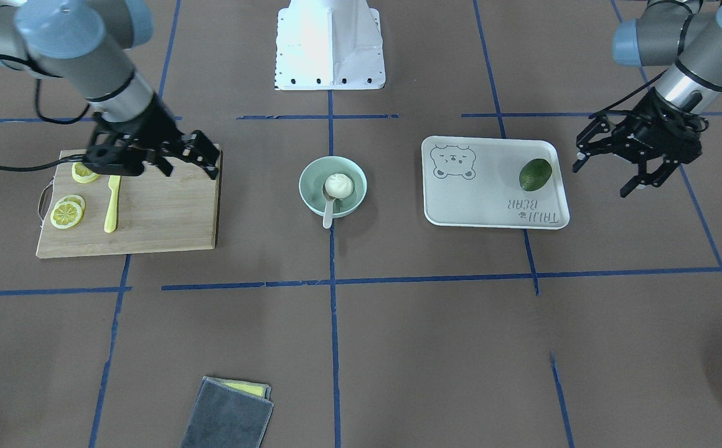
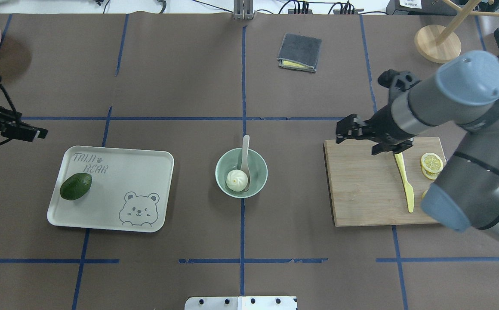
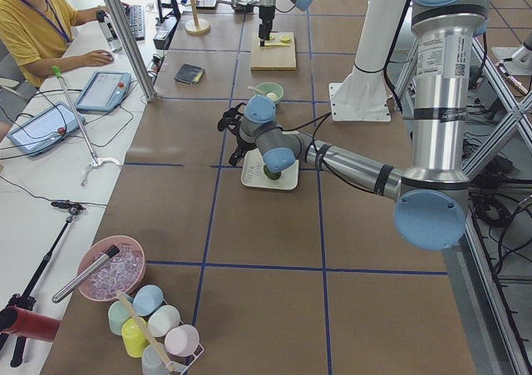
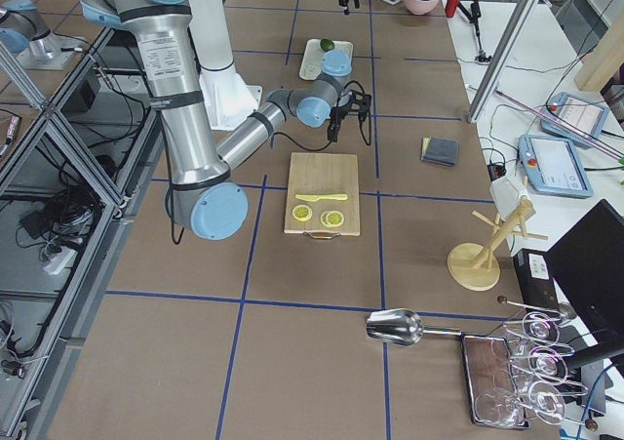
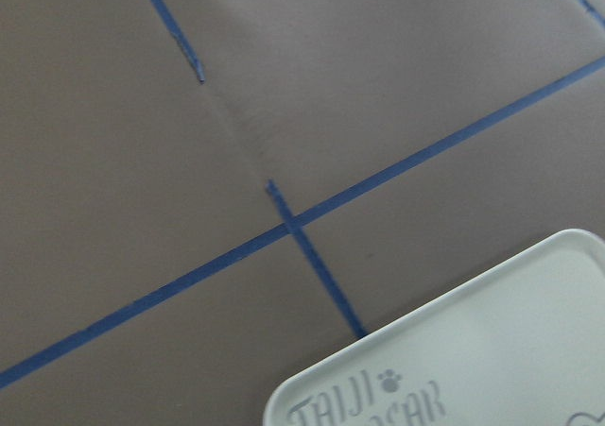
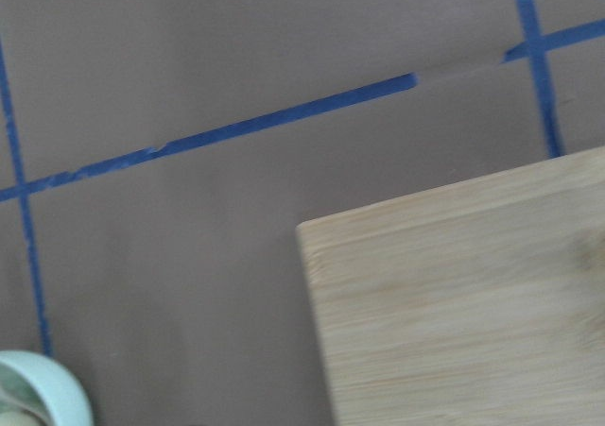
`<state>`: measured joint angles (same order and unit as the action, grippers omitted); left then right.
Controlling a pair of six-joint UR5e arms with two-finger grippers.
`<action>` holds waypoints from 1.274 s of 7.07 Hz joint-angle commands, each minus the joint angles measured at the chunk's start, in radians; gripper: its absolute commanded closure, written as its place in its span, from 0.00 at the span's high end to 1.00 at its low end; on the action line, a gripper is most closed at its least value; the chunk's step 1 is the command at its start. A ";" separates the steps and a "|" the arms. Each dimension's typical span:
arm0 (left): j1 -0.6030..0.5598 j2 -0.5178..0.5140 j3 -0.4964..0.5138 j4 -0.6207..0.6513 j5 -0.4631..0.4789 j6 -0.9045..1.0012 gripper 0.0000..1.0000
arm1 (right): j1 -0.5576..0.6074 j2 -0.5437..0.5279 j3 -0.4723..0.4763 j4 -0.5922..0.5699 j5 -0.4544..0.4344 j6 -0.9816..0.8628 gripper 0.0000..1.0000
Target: Put spoon and bun in bowl
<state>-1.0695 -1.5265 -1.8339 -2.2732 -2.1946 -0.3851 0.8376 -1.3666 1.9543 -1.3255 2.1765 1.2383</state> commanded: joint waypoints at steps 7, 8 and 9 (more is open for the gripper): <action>-0.489 -0.089 0.106 0.808 -0.189 0.663 1.00 | 0.624 -0.206 -0.354 -0.023 0.267 -1.079 1.00; -0.487 -0.063 0.104 0.802 -0.192 0.652 1.00 | 0.636 -0.201 -0.354 -0.084 0.304 -1.114 1.00; -0.486 -0.063 0.120 0.801 -0.192 0.652 1.00 | 0.664 -0.193 -0.338 -0.180 0.312 -1.176 1.00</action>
<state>-1.5563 -1.6047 -1.7208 -1.4810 -2.3813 0.2701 1.4740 -1.5653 1.6060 -1.4107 2.4695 0.1251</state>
